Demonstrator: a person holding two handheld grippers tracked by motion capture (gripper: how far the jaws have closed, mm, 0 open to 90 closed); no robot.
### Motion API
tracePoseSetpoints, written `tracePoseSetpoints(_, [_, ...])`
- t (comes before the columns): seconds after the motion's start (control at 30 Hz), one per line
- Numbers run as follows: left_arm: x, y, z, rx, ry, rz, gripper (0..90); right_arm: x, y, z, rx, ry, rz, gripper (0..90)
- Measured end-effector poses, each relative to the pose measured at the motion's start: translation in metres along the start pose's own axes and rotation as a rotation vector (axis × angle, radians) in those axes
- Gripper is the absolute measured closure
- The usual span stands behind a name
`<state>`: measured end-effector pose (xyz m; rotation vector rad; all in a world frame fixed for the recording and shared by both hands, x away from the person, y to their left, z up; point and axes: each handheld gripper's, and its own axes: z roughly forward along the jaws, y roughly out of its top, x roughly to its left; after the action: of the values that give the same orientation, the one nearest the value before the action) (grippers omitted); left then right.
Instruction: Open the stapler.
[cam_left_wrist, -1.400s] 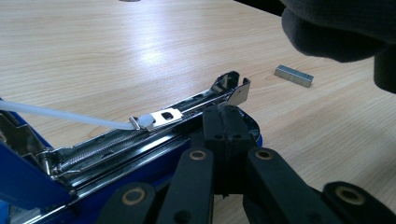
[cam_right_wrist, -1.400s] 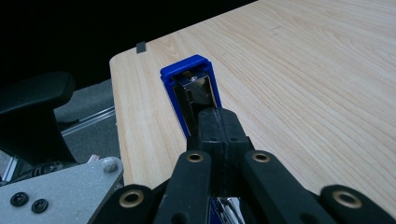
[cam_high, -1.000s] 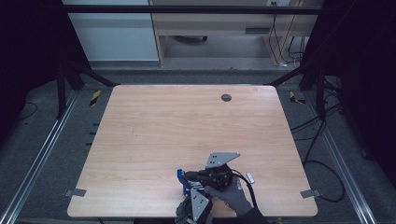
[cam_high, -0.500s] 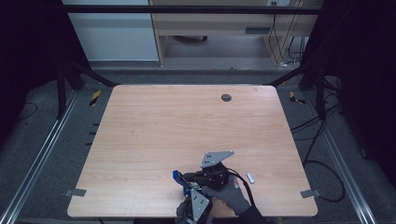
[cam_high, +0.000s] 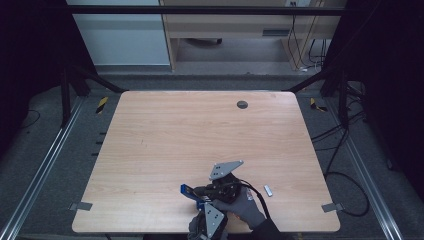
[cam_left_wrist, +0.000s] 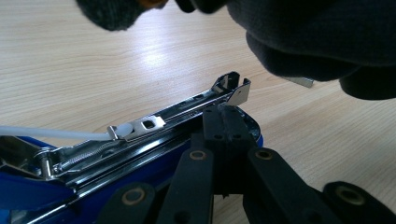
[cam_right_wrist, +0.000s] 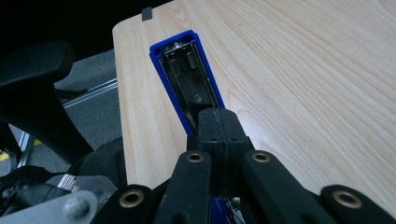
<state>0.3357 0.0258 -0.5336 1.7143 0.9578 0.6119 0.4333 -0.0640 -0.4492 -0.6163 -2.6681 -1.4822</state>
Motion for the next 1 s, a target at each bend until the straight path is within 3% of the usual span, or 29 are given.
tracePoseSetpoints(0.43, [0.0, -0.001, 0.0, -0.004, 0.003, -0.002, 90.0, 0.001, 0.001, 0.009, 0.035, -0.002, -0.011, 90.0])
tracePoseSetpoints(0.9, [-0.001, -0.001, 0.0, -0.009, 0.004, -0.007, 90.0, 0.0, 0.0, 0.012, 0.035, -0.002, -0.013, 90.0])
tracePoseSetpoints(1.0, [-0.001, -0.001, 0.0, -0.01, 0.005, -0.006, 90.0, -0.001, -0.001, 0.013, 0.052, -0.028, -0.015, 90.0])
